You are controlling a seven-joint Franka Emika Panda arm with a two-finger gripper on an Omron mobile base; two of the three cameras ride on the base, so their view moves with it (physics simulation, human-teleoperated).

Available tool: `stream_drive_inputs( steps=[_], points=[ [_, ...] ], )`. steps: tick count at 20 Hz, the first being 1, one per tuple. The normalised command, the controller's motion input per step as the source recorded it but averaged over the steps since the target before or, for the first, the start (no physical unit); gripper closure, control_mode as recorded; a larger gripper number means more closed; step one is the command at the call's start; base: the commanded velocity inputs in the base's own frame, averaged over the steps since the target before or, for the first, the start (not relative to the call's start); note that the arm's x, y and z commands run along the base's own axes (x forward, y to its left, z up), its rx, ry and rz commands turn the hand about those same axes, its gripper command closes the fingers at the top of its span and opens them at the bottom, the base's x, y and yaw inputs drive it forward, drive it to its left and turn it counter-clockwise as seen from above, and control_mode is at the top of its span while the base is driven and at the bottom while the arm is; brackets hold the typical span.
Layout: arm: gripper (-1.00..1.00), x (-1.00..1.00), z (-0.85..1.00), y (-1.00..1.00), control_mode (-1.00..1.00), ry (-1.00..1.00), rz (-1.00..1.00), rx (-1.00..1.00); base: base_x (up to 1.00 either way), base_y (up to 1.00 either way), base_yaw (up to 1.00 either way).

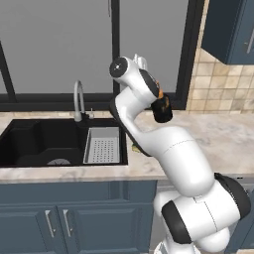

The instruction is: Restock the sink supplies by placing the sponge and soap dispenser on the counter and next to the sink. Make sure the soap dispenser is upright.

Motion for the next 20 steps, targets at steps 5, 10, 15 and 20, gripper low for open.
stream_drive_inputs(
  steps=[5, 10, 15, 20],
  points=[
    [1.0, 0.01, -0.05, 0.0, -1.0, 0.0, 0.0, 0.01, 0.06, 0.01, 0.0],
    [1.0, 0.06, -0.23, 0.0, -1.0, 0.05, 0.0, 0.05, 0.0, 0.0, 0.0],
    [1.0, 0.01, -0.41, -0.02, -1.0, 0.03, 0.0, 0.05, 0.0, 0.0, 0.0],
    [1.0, 0.06, -0.48, -0.01, -1.0, 0.01, 0.0, 0.02, 0.0, 0.0, 0.0]
  ],
)
